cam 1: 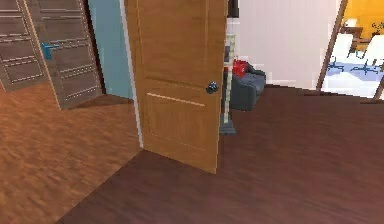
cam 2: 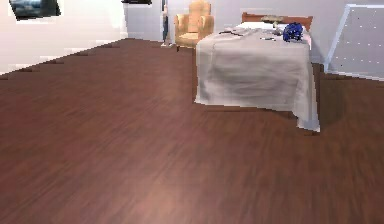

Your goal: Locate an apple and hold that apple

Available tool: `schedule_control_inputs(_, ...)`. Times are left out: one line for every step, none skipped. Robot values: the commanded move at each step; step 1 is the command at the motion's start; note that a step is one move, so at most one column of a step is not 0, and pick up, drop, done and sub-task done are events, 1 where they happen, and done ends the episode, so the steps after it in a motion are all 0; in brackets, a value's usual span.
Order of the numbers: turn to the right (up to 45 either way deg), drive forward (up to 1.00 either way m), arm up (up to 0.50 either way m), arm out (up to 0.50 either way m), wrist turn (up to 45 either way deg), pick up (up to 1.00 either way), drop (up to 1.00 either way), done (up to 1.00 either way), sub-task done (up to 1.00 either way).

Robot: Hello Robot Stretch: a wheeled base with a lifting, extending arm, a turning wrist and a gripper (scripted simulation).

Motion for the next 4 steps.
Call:
schedule_control_inputs(-12.0, 0.0, 0.0, 0.0, 0.0, 0.0, 0.0, 0.0, 0.0)
schedule_control_inputs(0.0, 0.45, 0.0, 0.0, 0.0, 0.0, 0.0, 0.0, 0.0)
schedule_control_inputs(-39.0, 0.0, 0.0, 0.0, 0.0, 0.0, 0.0, 0.0, 0.0)
schedule_control_inputs(0.0, 1.0, 0.0, 0.0, 0.0, 0.0, 0.0, 0.0, 0.0)
